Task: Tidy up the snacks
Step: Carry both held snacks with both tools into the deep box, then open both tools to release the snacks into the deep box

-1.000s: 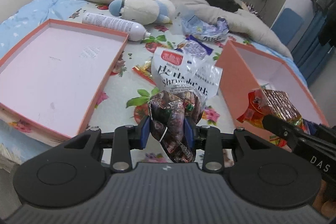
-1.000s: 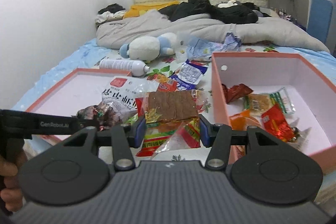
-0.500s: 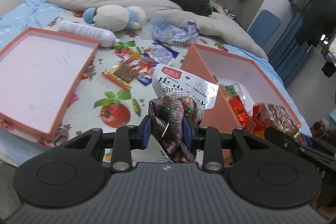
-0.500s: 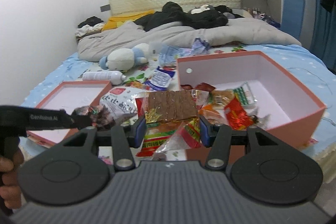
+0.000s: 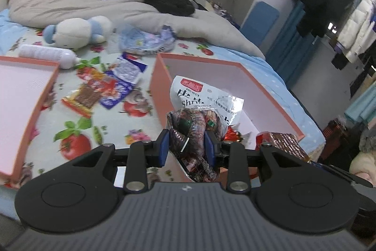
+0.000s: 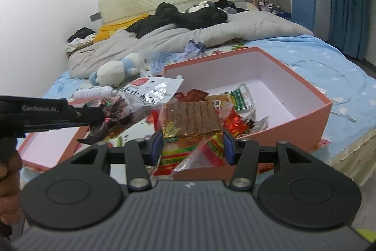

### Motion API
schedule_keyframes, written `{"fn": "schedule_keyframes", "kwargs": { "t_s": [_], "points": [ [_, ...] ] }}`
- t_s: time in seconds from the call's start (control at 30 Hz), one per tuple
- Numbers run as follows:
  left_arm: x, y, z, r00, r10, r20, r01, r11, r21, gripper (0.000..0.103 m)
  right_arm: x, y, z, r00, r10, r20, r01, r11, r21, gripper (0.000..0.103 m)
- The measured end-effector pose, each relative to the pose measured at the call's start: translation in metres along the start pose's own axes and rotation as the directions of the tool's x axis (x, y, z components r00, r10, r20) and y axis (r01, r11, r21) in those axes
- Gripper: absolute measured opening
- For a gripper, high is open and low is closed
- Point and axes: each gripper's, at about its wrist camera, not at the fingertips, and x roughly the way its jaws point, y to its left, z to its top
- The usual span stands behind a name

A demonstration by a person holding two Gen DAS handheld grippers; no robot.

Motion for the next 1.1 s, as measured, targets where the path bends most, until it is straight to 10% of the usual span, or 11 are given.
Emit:
{"fn": "schedule_keyframes", "kwargs": {
  "t_s": [1.1],
  "points": [
    [0.237,-0.046,0.101,0.983,-0.081,-0.164,0.108,0.981,0.161,0.038,0.163,-0.113,0.044,0.988,-0.076,-0.134,0.094,0.987,0.127,0.059]
  ]
}}
